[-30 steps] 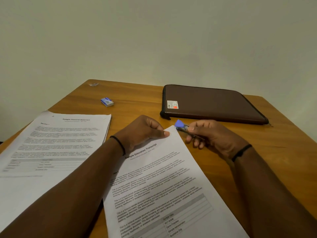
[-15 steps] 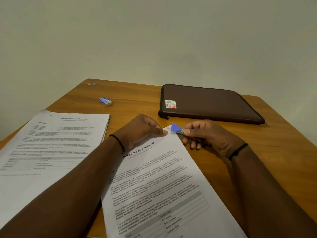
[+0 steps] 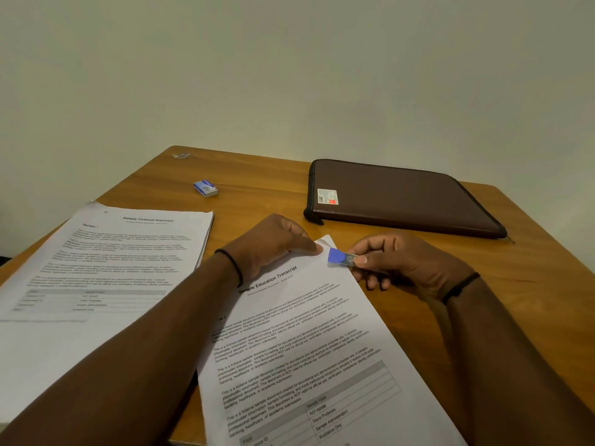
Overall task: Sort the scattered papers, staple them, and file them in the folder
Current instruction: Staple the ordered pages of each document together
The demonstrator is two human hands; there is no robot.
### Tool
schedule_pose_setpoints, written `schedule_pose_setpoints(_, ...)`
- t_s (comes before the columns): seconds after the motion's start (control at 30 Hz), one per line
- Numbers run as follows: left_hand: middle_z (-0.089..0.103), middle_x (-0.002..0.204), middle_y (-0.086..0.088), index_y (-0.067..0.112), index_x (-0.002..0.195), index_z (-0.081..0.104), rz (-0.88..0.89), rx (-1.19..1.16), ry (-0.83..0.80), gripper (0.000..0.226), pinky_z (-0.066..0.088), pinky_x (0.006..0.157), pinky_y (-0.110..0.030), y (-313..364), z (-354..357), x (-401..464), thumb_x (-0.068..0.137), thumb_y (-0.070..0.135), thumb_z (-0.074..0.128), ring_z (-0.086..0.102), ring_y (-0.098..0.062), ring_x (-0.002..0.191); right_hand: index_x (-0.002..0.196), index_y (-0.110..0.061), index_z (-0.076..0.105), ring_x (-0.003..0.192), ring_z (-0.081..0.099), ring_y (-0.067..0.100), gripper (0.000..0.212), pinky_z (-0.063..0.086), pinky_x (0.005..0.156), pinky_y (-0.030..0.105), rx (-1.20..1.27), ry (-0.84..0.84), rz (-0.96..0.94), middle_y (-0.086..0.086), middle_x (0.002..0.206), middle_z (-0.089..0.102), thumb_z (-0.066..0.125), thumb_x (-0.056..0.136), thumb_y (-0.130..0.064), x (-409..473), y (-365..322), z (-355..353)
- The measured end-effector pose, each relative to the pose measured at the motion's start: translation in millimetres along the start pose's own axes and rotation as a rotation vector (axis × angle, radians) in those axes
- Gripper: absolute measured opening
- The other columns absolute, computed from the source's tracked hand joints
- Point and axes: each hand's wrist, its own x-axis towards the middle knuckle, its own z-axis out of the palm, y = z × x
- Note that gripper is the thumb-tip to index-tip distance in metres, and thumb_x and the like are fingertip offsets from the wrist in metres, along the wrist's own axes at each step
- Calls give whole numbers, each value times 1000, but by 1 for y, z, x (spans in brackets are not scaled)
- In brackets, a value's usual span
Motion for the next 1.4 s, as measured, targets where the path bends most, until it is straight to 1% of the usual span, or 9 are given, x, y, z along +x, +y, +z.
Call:
schedule_pose_setpoints(0.13,74,70,-8,4,79,73,-28,-7,-12,12,48,51,-21,0,-1,0,87,13,72,68,-16,59,110,-7,69,66,62,14,39,48,55,19,-25,-19,5,10,91,73,66,80,-32,1,-2,-1)
schedule_pose_setpoints(0.33,73,70,-8,-6,93,71,-29,-4,-11,18,50,56,-23,0,0,1,87,12,72,68,-15,60,106,-9,72,63,61,13,37,47,53,18,-55,-35,14,11,91,74,67,79,-33,4,-2,0)
schedule_pose_setpoints(0.47,71,69,-9,-4,85,72,11,16,1,14,49,62,-28,-4,1,4,86,10,72,65,-14,62,107,-6,72,61,59,14,37,46,50,18,-38,16,-11,12,90,73,66,83,-34,8,1,3)
schedule_pose_setpoints(0.6,72,84,-11,-10,96,70,85,1,14,20,49,56,-16,-2,7,5,89,8,69,65,-8,62,108,-6,71,60,60,12,37,47,50,17,-33,18,-14,11,88,73,66,82,-32,8,1,3)
schedule_pose_setpoints(0.73,71,80,-8,-14,95,69,122,-14,47,19,47,51,-11,1,10,8,89,3,69,64,-3,57,109,-6,71,60,60,12,38,47,50,16,-40,13,-16,11,89,73,66,81,-32,9,0,2)
schedule_pose_setpoints(0.87,73,73,-2,-8,97,72,94,-49,51,19,50,54,-19,-1,9,9,87,7,72,66,-10,62,109,-7,72,60,60,12,38,47,50,16,-31,23,-13,11,90,74,67,80,-32,9,2,3)
schedule_pose_setpoints(1.0,74,85,-12,-2,95,75,60,-56,56,14,52,62,-25,-2,8,10,87,8,70,66,-19,72,109,-8,71,61,61,13,38,47,49,16,-20,42,-5,12,93,74,66,82,-33,10,3,4)
schedule_pose_setpoints(1.2,73,75,-7,5,84,75,54,-67,78,7,51,56,-21,0,10,8,86,7,69,66,-13,62,107,-6,71,61,62,12,36,47,50,16,-26,62,-18,9,92,75,63,85,-34,10,3,7)
schedule_pose_setpoints(1.4,73,76,-5,6,89,76,34,-46,62,15,50,56,-21,0,9,9,90,19,70,66,-13,63,102,-7,71,61,62,11,21,48,50,17,-69,99,-13,9,90,75,60,95,-23,12,4,8)
